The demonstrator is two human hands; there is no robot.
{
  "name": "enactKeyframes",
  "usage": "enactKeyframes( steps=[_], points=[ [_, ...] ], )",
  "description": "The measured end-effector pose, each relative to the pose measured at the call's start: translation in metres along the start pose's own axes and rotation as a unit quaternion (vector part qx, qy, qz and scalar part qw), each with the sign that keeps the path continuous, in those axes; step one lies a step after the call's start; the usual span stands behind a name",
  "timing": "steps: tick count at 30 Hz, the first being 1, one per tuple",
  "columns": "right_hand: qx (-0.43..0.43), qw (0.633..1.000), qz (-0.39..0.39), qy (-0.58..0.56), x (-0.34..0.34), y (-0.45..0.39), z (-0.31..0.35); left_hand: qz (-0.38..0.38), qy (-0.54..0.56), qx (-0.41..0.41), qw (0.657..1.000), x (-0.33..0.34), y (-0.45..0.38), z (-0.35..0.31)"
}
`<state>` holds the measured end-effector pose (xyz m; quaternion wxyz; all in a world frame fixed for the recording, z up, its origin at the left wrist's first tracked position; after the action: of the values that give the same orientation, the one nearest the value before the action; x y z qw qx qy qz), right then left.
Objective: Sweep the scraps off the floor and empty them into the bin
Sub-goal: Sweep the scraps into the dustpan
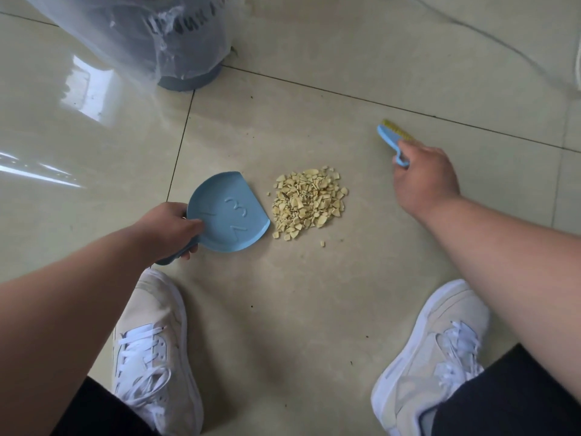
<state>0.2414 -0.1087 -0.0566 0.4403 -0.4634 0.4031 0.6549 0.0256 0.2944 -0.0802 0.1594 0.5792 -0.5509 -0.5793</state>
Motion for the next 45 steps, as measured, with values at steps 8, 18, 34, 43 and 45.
enactKeyframes(
  steps=[8, 18, 34, 43, 45],
  points=[
    [-0.081, 0.989, 0.108, -0.053, 0.033, 0.083, 0.103, 0.003, -0.027, 0.019, 0.999, 0.009, 0.002, -0.013],
    [0.038, 0.996, -0.047, -0.068, -0.030, 0.081, -0.010, 0.015, -0.054, 0.046, 0.997, 0.018, 0.006, -0.017],
    [0.039, 0.996, 0.060, -0.059, 0.027, 0.123, 0.052, 0.018, -0.051, 0.027, 0.998, 0.007, 0.013, 0.004],
    [-0.019, 0.999, 0.038, -0.015, 0.021, 0.090, 0.129, 0.022, -0.032, 0.006, 0.999, -0.003, 0.027, 0.015],
    [-0.018, 0.999, 0.034, -0.036, 0.000, 0.073, 0.113, 0.022, -0.025, 0.003, 0.999, -0.009, 0.032, 0.016]
  ],
)
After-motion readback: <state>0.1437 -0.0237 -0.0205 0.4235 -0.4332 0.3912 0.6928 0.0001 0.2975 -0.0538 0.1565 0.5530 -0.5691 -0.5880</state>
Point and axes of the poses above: each hand's wrist, its own y-axis away from the middle knuckle, its own x-axis out of the palm, z = x × y, the point moved 6 cm from there along -y, towards the middle knuckle, and after that the axes turned 5 degrees about -x, right-handed, at the moved point
